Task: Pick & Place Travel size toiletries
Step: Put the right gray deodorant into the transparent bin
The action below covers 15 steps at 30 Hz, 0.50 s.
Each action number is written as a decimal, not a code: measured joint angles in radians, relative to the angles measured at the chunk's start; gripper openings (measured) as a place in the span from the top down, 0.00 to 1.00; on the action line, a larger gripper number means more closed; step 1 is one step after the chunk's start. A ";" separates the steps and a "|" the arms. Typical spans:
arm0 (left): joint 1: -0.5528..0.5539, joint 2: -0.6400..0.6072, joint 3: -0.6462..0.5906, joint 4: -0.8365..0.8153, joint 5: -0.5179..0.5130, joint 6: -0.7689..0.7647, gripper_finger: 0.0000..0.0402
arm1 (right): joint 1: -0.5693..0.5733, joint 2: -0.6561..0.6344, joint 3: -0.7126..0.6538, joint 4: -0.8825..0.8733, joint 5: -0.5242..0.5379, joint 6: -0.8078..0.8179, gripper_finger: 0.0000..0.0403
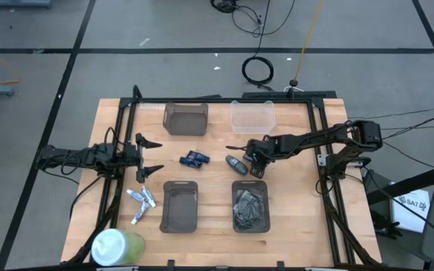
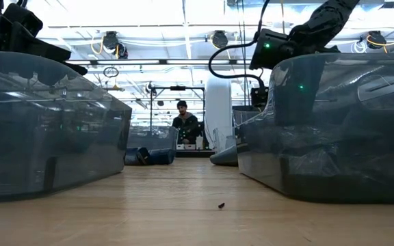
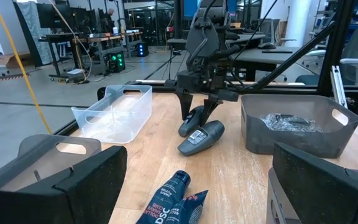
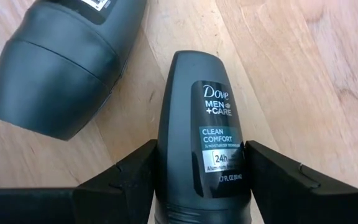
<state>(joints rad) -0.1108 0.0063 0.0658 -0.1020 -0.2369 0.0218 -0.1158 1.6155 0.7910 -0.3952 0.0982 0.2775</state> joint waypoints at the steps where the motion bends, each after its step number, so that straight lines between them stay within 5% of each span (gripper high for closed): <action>1: 0.000 0.000 0.000 0.000 0.000 0.000 0.02 | 0.000 -0.007 0.000 0.003 0.000 -0.004 0.48; 15: 0.000 0.000 0.000 0.000 0.000 0.000 0.02 | 0.000 -0.160 -0.005 -0.019 -0.008 -0.053 0.49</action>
<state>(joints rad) -0.1108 0.0067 0.0658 -0.1020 -0.2367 0.0216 -0.1161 1.4553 0.7860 -0.4142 0.0903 0.2246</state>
